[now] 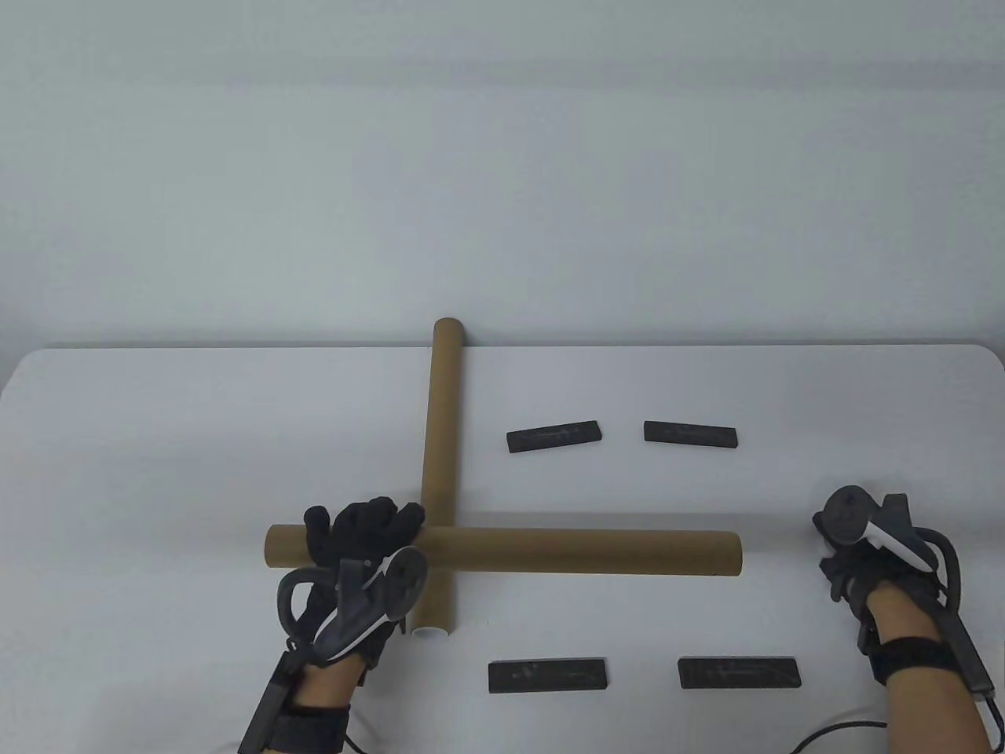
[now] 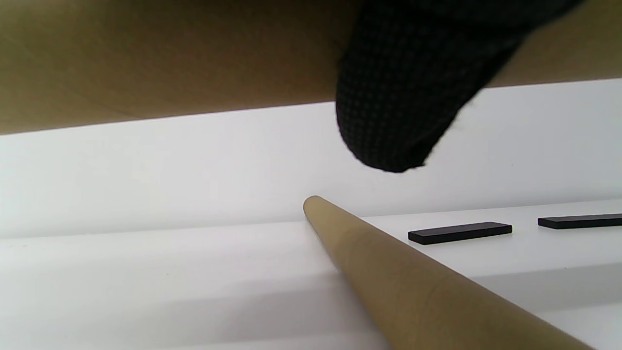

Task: Roll up papers and store in mailing tubes

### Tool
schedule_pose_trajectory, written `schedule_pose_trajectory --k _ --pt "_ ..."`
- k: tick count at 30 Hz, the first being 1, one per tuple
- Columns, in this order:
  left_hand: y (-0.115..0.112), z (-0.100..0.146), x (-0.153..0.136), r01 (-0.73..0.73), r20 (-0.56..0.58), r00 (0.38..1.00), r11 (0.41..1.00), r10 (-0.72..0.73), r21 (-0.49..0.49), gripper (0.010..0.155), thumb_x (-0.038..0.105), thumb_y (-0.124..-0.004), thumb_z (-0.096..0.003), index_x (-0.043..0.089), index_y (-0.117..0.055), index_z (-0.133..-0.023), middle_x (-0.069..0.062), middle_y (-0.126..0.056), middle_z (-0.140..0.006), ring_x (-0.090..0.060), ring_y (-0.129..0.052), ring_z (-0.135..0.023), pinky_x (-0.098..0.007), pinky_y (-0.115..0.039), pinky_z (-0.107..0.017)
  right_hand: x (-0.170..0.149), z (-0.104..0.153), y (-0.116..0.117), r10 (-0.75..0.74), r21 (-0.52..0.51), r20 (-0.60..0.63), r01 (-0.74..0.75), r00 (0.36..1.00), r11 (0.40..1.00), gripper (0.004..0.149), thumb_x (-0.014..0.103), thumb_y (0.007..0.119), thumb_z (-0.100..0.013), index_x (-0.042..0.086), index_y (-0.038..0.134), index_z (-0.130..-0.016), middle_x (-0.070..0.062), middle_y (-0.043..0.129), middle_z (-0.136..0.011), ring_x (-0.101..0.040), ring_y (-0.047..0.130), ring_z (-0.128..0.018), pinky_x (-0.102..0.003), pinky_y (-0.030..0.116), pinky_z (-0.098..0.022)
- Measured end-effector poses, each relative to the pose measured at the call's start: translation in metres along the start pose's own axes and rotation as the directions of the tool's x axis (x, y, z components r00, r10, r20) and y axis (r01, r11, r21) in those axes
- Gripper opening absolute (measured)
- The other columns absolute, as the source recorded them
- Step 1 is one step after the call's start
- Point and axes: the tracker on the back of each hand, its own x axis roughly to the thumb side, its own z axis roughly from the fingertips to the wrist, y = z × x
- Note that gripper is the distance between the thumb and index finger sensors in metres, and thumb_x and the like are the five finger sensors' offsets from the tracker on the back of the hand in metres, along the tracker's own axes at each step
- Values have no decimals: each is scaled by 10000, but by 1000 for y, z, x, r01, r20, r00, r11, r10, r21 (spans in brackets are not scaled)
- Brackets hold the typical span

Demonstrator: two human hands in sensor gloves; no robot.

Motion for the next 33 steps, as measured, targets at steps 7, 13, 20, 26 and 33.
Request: schedule_pose_trajectory --k 7,13,20,26,33 --pt "0 0 -1 -3 -3 1000 1000 3 -9 754 400 -1014 -317 517 -596 -933 80 -692 -1024 -175 -830 -971 -678 -545 -753 11 11 0 88 -145 15 -85 996 986 507 312 827 -491 138 809 -967 -139 864 -915 -354 1002 -681 -510 889 -506" --pt "1 0 -2 -19 -7 1000 1000 19 -2 753 403 -1013 -316 517 -596 -933 81 -693 -1023 -172 -834 -967 -676 -549 -752 21 53 -32 -233 -328 212 294 949 898 514 341 856 -477 110 845 -936 -154 925 -858 -366 1052 -610 -507 926 -434" --pt "3 0 -5 -64 -11 998 998 64 -1 755 405 -1013 -314 514 -596 -933 80 -697 -1020 -174 -837 -964 -675 -553 -748 51 124 -82 -493 -258 664 791 562 554 518 331 839 -499 109 810 -966 -154 889 -899 -368 1029 -656 -510 915 -462" --pt "3 1 -6 -89 -4 996 996 89 -2 754 412 -1008 -314 518 -591 -932 84 -697 -1019 -169 -840 -963 -671 -564 -748 66 137 -69 -563 -137 752 917 343 376 527 294 811 -514 83 762 -994 -187 836 -948 -412 988 -722 -547 884 -506" --pt "2 1 -6 -117 -12 993 993 117 -17 748 413 -1004 -317 523 -589 -930 84 -692 -1020 -167 -840 -961 -661 -574 -751 71 138 -65 -649 64 751 966 118 250 569 270 709 -547 41 618 -1060 -234 701 -1038 -476 881 -854 -588 809 -584"
